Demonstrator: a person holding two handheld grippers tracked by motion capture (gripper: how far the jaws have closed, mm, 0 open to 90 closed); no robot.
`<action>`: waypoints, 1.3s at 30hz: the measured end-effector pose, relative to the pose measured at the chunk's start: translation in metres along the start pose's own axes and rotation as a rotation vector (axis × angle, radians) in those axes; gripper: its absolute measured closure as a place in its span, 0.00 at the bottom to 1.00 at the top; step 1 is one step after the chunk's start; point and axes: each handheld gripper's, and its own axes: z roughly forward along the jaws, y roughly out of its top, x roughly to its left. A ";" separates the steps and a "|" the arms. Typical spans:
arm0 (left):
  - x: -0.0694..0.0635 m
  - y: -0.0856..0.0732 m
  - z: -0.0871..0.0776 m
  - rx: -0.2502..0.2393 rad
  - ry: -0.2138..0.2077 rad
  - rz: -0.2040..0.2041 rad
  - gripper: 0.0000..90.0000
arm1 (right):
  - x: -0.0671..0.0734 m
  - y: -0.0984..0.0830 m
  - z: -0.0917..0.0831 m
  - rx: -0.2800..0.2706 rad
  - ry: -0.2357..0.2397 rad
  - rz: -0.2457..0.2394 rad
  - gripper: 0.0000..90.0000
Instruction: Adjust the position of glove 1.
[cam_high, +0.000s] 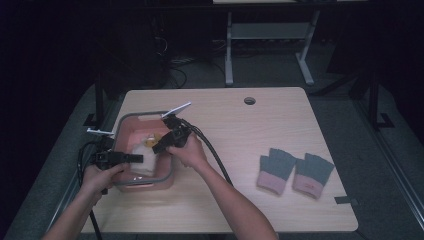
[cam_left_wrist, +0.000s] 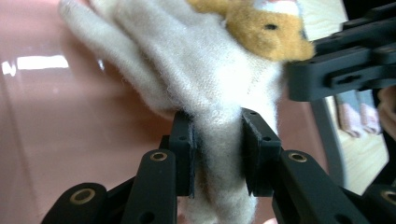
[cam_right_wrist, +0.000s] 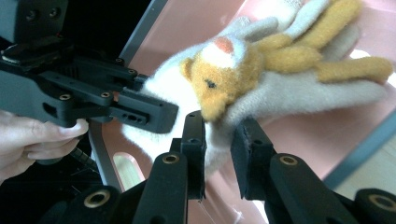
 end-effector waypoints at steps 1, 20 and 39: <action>0.000 0.000 0.000 0.013 0.010 0.006 0.76 | 0.000 0.000 -0.001 0.005 0.000 0.000 0.83; -0.010 0.005 -0.001 0.065 0.156 0.029 0.59 | -0.001 -0.007 -0.028 -0.056 0.026 -0.010 0.83; -0.035 0.017 -0.011 -0.031 0.126 0.122 0.68 | -0.010 -0.023 -0.061 -0.125 0.033 -0.004 0.82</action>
